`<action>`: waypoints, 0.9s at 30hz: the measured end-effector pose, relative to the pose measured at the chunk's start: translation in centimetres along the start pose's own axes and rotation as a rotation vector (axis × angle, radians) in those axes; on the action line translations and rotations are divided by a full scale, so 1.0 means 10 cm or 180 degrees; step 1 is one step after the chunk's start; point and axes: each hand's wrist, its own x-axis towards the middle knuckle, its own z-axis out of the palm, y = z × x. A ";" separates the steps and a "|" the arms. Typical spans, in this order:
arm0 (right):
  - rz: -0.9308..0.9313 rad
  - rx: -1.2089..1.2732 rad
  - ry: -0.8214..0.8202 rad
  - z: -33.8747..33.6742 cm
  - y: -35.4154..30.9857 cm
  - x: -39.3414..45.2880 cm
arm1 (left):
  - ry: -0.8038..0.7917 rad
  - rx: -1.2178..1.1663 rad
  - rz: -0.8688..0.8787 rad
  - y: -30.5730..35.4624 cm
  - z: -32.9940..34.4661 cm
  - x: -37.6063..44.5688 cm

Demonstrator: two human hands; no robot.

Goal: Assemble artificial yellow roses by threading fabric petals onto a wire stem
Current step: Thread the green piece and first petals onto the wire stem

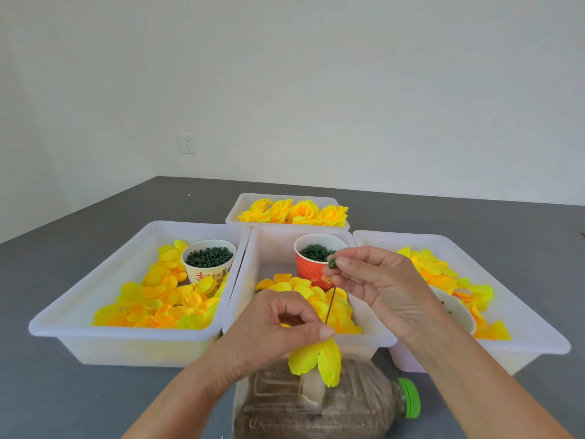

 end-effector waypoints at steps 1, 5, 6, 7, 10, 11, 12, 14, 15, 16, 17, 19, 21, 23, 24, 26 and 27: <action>-0.0059 0.0021 -0.0020 -0.01 0.01 -0.04 | 0.0125 -0.0006 0.0052 0.00 0.02 0.00; -0.0361 -0.0015 -0.0032 -0.05 0.06 -0.18 | 0.0407 -0.0169 0.0235 0.02 0.10 0.01; -0.0425 -0.0021 -0.0033 -0.05 0.07 -0.21 | 0.0455 -0.0201 0.0257 0.03 0.12 0.01; -0.0480 -0.0016 -0.0032 -0.06 0.08 -0.24 | 0.0509 -0.0231 0.0277 0.03 0.13 0.01; -0.0601 -0.0007 -0.0031 -0.06 0.11 -0.28 | 0.0679 -0.0306 0.0335 0.06 0.15 0.01; -0.0638 -0.0021 -0.0026 -0.06 0.12 -0.30 | 0.0718 -0.0315 0.0353 0.07 0.16 0.02; -0.0680 -0.0049 -0.0024 -0.05 0.13 -0.31 | 0.0747 -0.0317 0.0368 0.07 0.17 0.02; -0.0770 -0.0120 0.0008 -0.02 0.16 -0.32 | 0.0778 -0.0314 0.0377 0.08 0.18 0.02; -0.0809 -0.0139 0.0025 -0.01 0.18 -0.32 | 0.0789 -0.0323 0.0375 0.08 0.19 0.02; -0.0841 -0.0137 0.0032 0.01 0.20 -0.33 | 0.0797 -0.0336 0.0369 0.08 0.19 0.02; -0.0864 -0.0129 0.0029 0.02 0.21 -0.33 | 0.0803 -0.0345 0.0368 0.08 0.19 0.03; -0.0879 -0.0112 0.0000 0.04 0.24 -0.32 | 0.0807 -0.0335 0.0379 0.08 0.19 0.03; -0.0883 -0.0094 -0.0037 0.05 0.27 -0.32 | 0.0808 -0.0321 0.0389 0.07 0.19 0.04; -0.0894 -0.0088 -0.0047 0.05 0.28 -0.32 | 0.0815 -0.0313 0.0402 0.07 0.18 0.03; -0.0892 -0.0089 -0.0040 0.05 0.29 -0.32 | 0.0820 -0.0306 0.0410 0.07 0.18 0.03; -0.0879 -0.0098 -0.0025 0.05 0.30 -0.32 | 0.0828 -0.0319 0.0425 0.07 0.18 0.03; -0.0877 -0.0106 -0.0022 0.04 0.30 -0.32 | 0.0826 -0.0326 0.0431 0.06 0.17 0.03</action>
